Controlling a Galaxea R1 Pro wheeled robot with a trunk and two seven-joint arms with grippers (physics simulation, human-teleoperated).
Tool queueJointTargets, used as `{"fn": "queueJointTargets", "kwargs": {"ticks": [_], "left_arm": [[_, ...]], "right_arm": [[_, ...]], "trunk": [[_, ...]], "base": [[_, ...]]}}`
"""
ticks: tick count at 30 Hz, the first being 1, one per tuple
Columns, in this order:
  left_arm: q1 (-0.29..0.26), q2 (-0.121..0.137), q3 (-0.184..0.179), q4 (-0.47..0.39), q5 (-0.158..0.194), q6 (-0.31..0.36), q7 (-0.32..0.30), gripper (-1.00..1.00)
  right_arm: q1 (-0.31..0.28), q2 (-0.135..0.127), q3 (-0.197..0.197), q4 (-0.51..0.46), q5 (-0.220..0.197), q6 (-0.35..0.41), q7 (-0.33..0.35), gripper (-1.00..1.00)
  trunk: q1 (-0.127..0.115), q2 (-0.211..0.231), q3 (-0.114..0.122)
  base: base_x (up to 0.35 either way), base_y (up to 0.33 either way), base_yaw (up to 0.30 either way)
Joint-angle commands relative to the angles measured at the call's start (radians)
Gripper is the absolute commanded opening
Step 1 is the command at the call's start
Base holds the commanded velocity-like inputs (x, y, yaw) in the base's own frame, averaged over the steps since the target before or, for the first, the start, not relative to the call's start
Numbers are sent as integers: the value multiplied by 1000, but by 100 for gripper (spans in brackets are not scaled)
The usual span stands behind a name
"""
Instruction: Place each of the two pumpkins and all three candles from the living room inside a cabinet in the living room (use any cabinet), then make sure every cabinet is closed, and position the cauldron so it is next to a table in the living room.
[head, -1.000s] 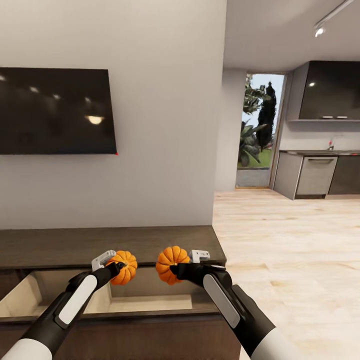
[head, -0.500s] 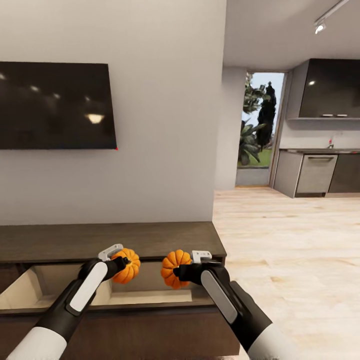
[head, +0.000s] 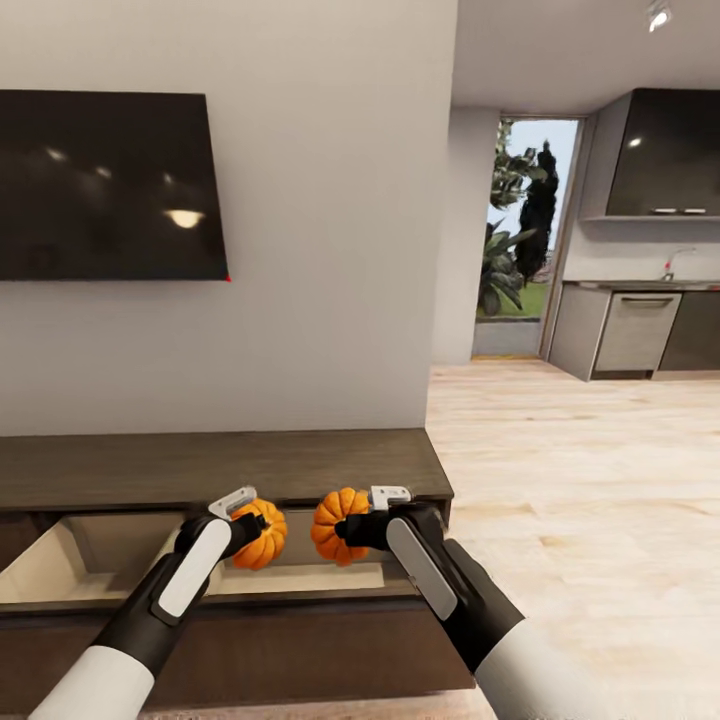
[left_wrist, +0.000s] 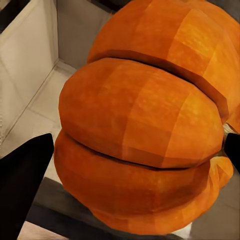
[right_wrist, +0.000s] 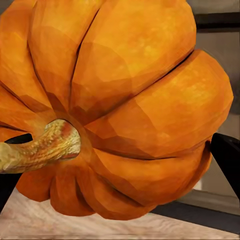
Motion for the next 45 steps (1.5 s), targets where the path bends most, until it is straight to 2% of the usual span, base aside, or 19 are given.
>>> {"fn": "queueJointTargets", "kwargs": {"ticks": [1,5,9,15,26,31,36,45], "left_arm": [[-1,1,-6,0,7,-2,9,-100],[-1,-5,-23,2,5,-3,9,-100],[-1,-13,-28,3,-16,-6,7,-100],[-1,-21,-28,3,-22,-11,7,-100],[0,-21,-30,3,-23,-14,7,-100],[0,-21,-34,3,-25,-14,7,-100],[0,-22,-54,3,-27,-16,7,-100],[-1,-28,-59,3,-26,-16,7,-100]], "right_arm": [[-2,5,2,7,-3,7,-13,-100],[-2,19,7,29,0,12,-16,-100],[-2,27,27,34,2,9,-16,-100],[-3,28,36,37,3,8,-15,-100],[-3,29,36,37,3,8,-16,-100],[-3,29,36,36,4,6,-15,-100],[-3,29,36,33,5,3,-15,-100],[-3,29,36,32,6,3,-15,-100]], "trunk": [[0,-1,-5],[2,-2,-20],[4,-3,-36],[6,-4,-59],[11,-7,-102],[11,-7,-102],[11,-7,-102],[11,-7,-102]], "base": [[0,0,0],[0,0,0],[0,0,0],[0,0,0],[0,0,0],[0,0,0],[0,0,0],[75,28,0]]}}
